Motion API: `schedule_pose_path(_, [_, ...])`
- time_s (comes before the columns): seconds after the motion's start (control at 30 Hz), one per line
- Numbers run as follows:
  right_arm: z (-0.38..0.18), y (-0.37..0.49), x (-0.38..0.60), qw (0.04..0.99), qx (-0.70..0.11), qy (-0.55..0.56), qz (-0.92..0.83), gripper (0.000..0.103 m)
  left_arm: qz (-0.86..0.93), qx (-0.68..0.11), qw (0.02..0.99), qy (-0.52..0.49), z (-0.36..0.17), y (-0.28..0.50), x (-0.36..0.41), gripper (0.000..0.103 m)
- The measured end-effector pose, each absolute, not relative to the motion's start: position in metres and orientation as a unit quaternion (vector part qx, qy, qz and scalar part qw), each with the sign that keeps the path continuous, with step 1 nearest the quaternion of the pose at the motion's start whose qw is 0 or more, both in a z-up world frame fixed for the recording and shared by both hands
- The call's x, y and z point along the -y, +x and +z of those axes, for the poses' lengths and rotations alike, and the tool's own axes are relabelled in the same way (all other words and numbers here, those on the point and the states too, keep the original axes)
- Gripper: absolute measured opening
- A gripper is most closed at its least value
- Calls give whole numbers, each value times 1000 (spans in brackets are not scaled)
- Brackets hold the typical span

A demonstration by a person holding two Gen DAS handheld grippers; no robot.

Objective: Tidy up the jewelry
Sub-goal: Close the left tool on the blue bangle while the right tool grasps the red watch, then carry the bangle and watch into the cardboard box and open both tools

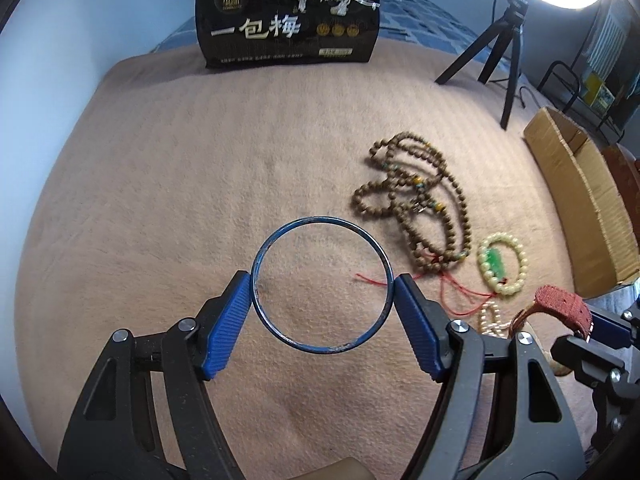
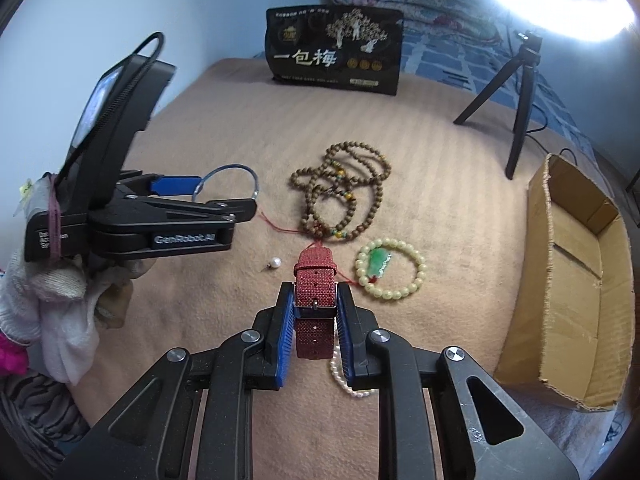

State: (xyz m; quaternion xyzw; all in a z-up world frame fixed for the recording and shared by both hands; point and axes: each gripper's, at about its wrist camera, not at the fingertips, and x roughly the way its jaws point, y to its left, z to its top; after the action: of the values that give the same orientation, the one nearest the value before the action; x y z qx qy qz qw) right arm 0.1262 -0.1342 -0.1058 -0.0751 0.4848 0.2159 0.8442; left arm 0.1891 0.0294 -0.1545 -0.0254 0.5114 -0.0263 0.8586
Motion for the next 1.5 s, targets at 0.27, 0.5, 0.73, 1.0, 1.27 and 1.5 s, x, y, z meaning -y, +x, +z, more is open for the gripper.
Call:
schedule_pose_path(0.27, [-89, 127, 171, 861, -468, -54, 190, 18, -49, -483, 874, -24, -124, 181, -7, 74])
schedule_pose_path(0.5, [-72, 126, 209, 878, -450, -38, 160, 18, -77, -468, 880, -18, -109, 173, 26, 74])
schedule_pose_path(0.73, [-60, 129, 252, 893, -435, -11, 116, 18, -109, -462, 880, -7, -102, 168, 64, 74])
schedule_pose_path(1.0, [-57, 136, 299, 903, -425, 3, 65, 18, -142, -448, 883, 2, -93, 168, 107, 74])
schedule_pose_path(1.27, [-61, 144, 334, 905, -424, 10, 23, 18, -175, -434, 884, 3, -88, 174, 150, 74])
schedule_pose_path(1.5, [-64, 153, 354, 904, -428, 19, 6, 18, -200, -438, 877, 1, -91, 182, 190, 74])
